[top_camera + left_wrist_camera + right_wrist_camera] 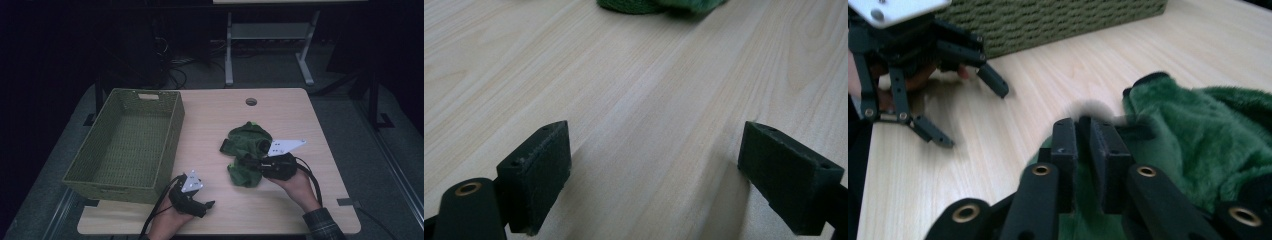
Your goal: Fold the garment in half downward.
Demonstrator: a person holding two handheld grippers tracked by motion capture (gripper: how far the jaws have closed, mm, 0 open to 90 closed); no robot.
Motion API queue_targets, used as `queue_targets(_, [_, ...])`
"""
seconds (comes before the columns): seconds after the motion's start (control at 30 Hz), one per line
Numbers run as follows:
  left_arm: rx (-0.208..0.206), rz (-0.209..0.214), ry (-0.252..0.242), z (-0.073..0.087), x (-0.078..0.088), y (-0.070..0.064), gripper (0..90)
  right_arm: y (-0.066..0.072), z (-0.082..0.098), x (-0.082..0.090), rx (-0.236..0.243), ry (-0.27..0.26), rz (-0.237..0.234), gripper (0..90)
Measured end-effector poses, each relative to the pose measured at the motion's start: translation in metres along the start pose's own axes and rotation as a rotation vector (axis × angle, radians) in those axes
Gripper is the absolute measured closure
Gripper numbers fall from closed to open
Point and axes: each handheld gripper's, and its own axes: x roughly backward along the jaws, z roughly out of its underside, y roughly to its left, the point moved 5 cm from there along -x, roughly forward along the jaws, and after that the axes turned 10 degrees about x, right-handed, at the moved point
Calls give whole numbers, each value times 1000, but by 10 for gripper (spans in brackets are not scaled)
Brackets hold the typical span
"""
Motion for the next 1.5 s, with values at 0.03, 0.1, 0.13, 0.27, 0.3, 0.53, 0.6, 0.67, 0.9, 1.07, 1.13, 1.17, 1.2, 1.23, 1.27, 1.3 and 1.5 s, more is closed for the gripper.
queue_targets(0.03, [0, 0, 0, 0, 0, 0, 129, -1, -1, 0, 1, -6, 6, 786])
queue_targets(0.1, [0, 0, 0, 0, 0, 0, 128, -2, -1, 1, -2, -14, 15, 780])
queue_targets(0.13, [0, 0, 0, 0, 0, 0, 128, -3, -1, 1, -7, -13, 18, 784])
queue_targets(0.27, [-3, 0, 3, 0, 0, 0, 128, -12, 3, 0, -43, 1, 74, 875])
queue_targets(0.3, [0, 1, 3, 0, 0, 0, 129, -15, 4, 0, -47, 1, 85, 895])
queue_targets(0.53, [-1, 1, 4, 0, 0, 0, 128, -24, 18, -21, -108, 85, 73, 897])
queue_targets(0.6, [-1, 1, 4, 0, 0, 0, 128, -23, 20, -29, -112, 102, 49, 897])
queue_targets(0.67, [0, 1, 4, 0, 0, 0, 128, -22, 22, -35, -111, 121, 30, 898])
queue_targets(0.9, [0, 2, 3, 0, 0, 0, 129, -16, 32, -49, -111, 193, -21, 900])
queue_targets(1.07, [-1, 2, 4, 0, 0, 0, 128, -12, 36, -51, -124, 226, -77, 900])
queue_targets(1.13, [-1, 1, 4, 0, 0, 0, 128, -9, 36, -51, -109, 234, -101, 900])
queue_targets(1.17, [-1, 1, 4, 0, 0, 0, 128, -8, 36, -50, -108, 237, -106, 900])
queue_targets(1.2, [-1, 2, 4, 0, 0, 0, 128, -8, 37, -50, -96, 238, -114, 900])
queue_targets(1.23, [-2, 2, 5, 0, 0, 0, 126, -6, 36, -50, -101, 243, -121, 900])
queue_targets(1.27, [-2, 2, 5, 0, 0, 0, 125, -6, 36, -50, -100, 241, -121, 900])
queue_targets(1.3, [-1, 2, 5, 0, 0, 0, 125, -6, 36, -50, -107, 235, -123, 900])
queue_targets(1.5, [21, 11, 22, -3, 0, 1, 131, -11, 29, -39, -87, 191, -63, 811])
